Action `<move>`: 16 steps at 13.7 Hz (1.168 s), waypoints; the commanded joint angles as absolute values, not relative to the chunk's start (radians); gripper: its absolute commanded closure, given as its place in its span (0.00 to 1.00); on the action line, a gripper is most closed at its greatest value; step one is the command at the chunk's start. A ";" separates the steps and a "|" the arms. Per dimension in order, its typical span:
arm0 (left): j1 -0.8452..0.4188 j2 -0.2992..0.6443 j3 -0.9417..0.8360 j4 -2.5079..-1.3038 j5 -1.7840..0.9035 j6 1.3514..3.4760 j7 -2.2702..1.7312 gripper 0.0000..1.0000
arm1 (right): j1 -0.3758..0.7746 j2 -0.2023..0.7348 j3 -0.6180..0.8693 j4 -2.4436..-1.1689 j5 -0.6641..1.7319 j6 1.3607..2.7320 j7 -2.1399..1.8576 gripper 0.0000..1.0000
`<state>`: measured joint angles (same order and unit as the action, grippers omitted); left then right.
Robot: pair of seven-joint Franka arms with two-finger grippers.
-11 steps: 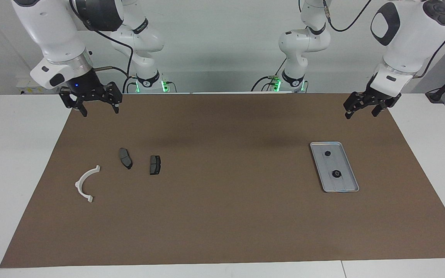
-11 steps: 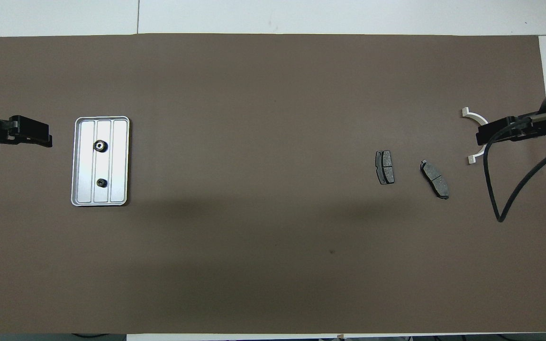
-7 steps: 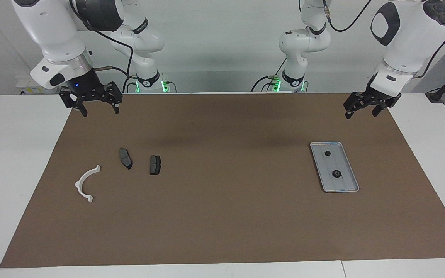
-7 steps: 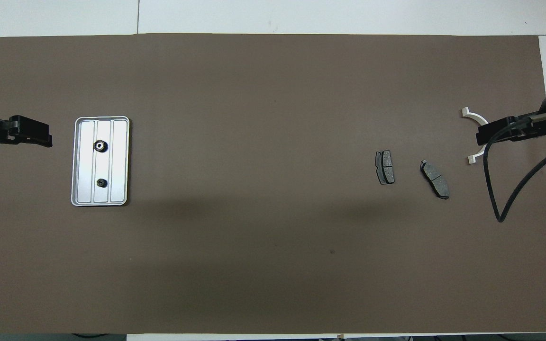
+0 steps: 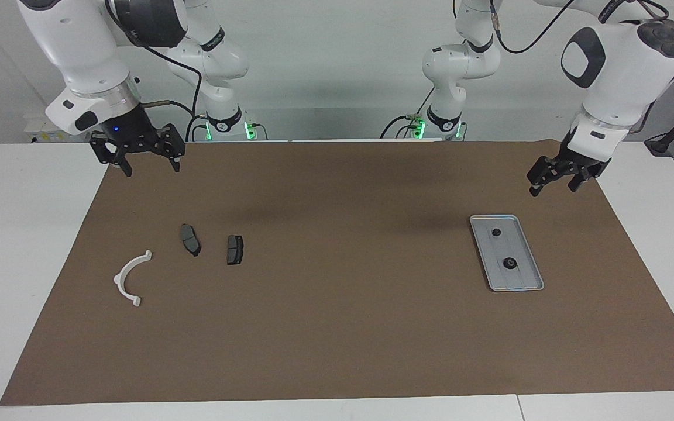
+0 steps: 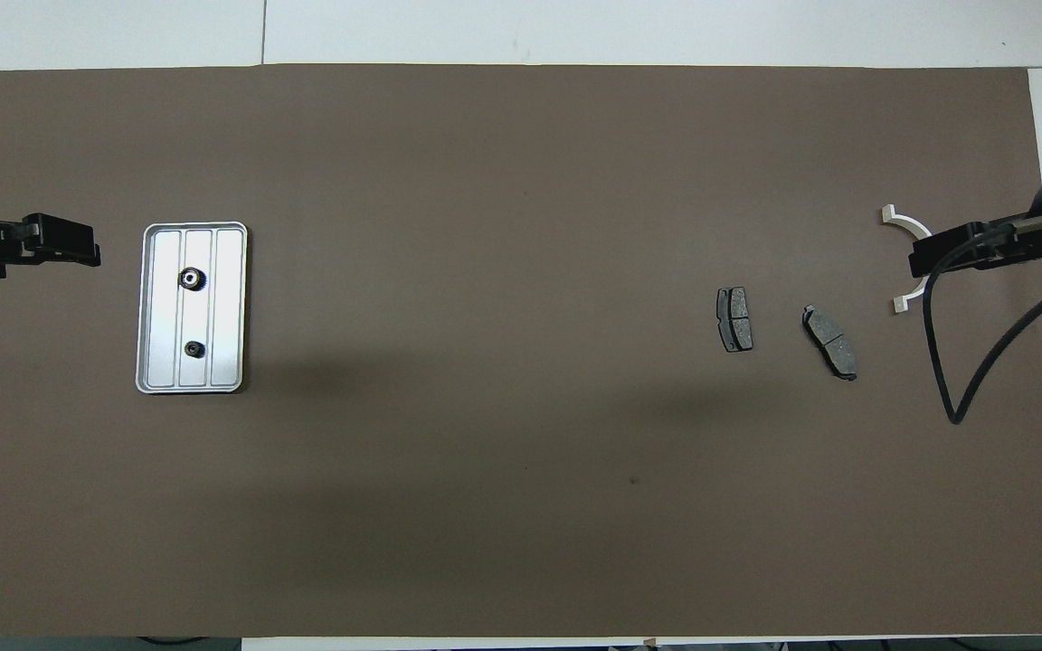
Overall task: Place bearing gear from tray to pile
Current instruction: 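Reach the left gripper into the tray and grasp the dark bearing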
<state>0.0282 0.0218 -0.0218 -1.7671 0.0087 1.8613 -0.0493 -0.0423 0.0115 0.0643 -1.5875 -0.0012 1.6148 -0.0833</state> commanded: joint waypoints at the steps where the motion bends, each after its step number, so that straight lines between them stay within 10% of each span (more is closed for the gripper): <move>1: 0.026 0.055 -0.003 -1.883 0.002 2.036 0.006 0.00 | -0.048 0.009 0.064 -1.595 0.025 1.631 -0.066 0.00; 16: 0.017 0.347 -0.003 -1.930 0.003 2.332 -0.121 0.08 | -0.048 0.009 0.064 -1.595 0.025 1.629 -0.066 0.00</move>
